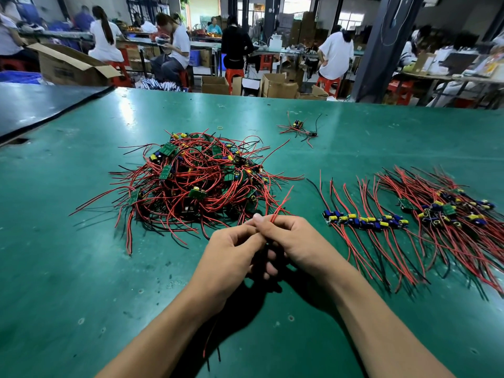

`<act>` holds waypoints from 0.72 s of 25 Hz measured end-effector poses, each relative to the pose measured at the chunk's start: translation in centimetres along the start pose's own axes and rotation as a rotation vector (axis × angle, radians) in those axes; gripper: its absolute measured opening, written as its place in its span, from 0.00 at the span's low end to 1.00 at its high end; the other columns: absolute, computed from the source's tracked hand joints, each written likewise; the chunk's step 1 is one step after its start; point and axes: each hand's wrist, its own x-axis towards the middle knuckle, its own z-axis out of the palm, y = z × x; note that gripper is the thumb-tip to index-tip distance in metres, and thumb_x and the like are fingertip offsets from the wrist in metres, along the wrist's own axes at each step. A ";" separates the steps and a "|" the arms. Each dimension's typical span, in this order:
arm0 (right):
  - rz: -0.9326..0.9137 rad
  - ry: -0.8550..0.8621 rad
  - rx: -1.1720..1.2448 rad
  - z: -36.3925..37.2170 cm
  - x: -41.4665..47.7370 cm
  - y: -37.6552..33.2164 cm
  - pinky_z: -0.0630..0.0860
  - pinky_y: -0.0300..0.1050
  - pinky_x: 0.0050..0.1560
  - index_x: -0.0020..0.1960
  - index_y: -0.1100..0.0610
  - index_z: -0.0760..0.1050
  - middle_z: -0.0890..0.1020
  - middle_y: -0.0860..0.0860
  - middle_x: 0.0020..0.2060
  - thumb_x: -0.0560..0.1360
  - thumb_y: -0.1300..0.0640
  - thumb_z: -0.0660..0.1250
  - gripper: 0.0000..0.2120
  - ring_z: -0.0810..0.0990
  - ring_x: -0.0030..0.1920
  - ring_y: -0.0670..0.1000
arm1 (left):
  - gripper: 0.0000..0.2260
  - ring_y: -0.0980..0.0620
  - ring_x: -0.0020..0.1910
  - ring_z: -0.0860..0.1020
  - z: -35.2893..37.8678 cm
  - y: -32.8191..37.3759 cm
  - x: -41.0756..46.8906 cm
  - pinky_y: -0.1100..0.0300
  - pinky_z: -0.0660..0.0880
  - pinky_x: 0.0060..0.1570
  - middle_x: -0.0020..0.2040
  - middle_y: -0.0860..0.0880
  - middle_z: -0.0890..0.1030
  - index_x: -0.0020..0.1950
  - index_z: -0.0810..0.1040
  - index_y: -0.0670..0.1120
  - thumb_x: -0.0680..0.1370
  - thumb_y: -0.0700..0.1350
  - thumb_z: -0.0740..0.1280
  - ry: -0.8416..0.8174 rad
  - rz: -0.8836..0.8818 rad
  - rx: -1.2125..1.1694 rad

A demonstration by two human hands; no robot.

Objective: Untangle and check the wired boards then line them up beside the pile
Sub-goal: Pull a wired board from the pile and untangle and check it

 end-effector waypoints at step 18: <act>-0.182 0.423 -0.350 -3.1 1.9 0.9 0.59 0.36 0.25 0.47 0.53 0.85 0.66 0.44 0.21 0.82 0.43 0.62 0.18 0.62 0.21 0.42 | 0.07 0.48 0.21 0.74 0.0 0.1 0.1 0.64 0.67 0.23 0.31 0.43 0.81 0.42 0.77 0.38 0.78 0.38 0.65 -0.113 -0.010 0.138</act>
